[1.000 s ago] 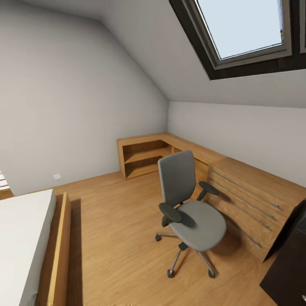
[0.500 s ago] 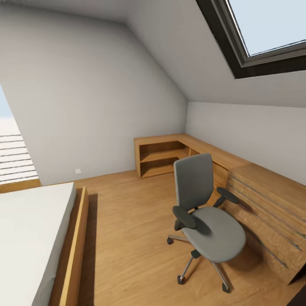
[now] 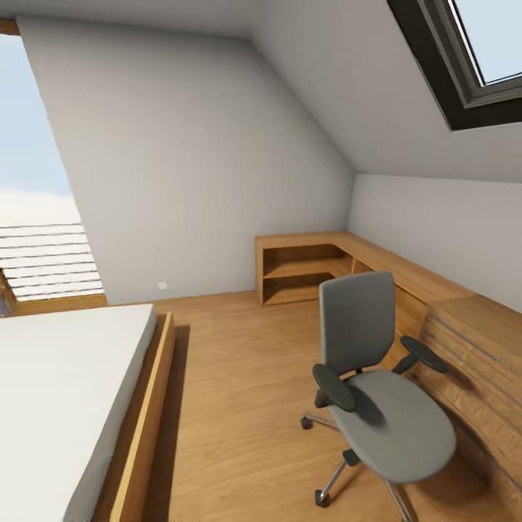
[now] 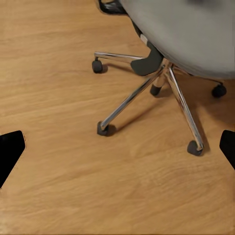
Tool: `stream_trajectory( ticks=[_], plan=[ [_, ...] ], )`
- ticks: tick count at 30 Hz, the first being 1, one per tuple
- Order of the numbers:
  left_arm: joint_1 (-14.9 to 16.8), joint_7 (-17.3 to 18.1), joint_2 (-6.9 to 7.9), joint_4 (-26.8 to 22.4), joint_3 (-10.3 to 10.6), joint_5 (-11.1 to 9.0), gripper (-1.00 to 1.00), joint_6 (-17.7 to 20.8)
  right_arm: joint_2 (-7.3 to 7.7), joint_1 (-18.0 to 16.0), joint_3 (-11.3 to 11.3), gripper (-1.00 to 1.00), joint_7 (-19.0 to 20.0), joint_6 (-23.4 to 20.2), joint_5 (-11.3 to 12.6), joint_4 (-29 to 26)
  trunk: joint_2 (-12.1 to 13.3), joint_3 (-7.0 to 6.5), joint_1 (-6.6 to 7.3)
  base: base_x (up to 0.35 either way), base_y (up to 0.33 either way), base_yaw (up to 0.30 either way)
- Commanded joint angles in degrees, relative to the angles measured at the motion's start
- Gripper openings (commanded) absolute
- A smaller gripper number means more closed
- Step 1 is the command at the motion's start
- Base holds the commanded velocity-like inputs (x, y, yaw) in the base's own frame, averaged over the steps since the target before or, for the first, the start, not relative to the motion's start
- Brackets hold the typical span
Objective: In the bedroom, organize the workspace by keeping the computer under the desk, ensuring the monitor is on the desk, placing the keyboard on the desk next to the monitor, placing the mouse on the desk next to the keyboard, moving the folder from the swivel chair onto the desk next to the mouse, stacking the notebook on top of the folder with the pen on top of the notebook, and positioning the swivel chair next to the desk.
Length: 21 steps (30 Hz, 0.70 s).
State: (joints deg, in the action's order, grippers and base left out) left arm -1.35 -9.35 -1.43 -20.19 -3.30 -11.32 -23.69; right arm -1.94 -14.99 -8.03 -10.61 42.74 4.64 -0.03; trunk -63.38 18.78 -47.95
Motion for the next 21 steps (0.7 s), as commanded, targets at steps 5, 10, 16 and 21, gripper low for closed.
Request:
stream_trajectory(
  ticks=[5,10,16,21],
  plan=[
    [-0.01,0.03,-0.06,-0.11,-0.31,0.07,1.0,-0.04,0.0,-0.04,-0.56,1.0,-0.12,0.15,0.37,0.09,-0.03,0.05,-0.01,0.014,-0.021,0.286],
    [-0.04,0.03,-0.03,-0.11,-0.31,0.07,1.0,-0.04,0.0,-0.04,-0.57,1.0,-0.11,0.15,-0.41,0.11,-0.03,0.05,-0.01,0.032,-0.099,0.286],
    [-0.04,0.03,-0.02,-0.11,-0.31,0.14,1.0,-0.02,0.01,-0.04,-0.53,1.0,-0.11,0.15,-1.76,0.12,-0.03,0.05,-0.01,0.093,-0.212,0.285],
    [-0.01,0.03,-0.09,-0.11,-0.28,0.14,1.0,-0.02,0.02,-0.04,-0.52,1.0,-0.11,0.15,-2.14,0.18,-0.03,0.05,-0.01,0.038,-0.084,0.235]
  ],
)
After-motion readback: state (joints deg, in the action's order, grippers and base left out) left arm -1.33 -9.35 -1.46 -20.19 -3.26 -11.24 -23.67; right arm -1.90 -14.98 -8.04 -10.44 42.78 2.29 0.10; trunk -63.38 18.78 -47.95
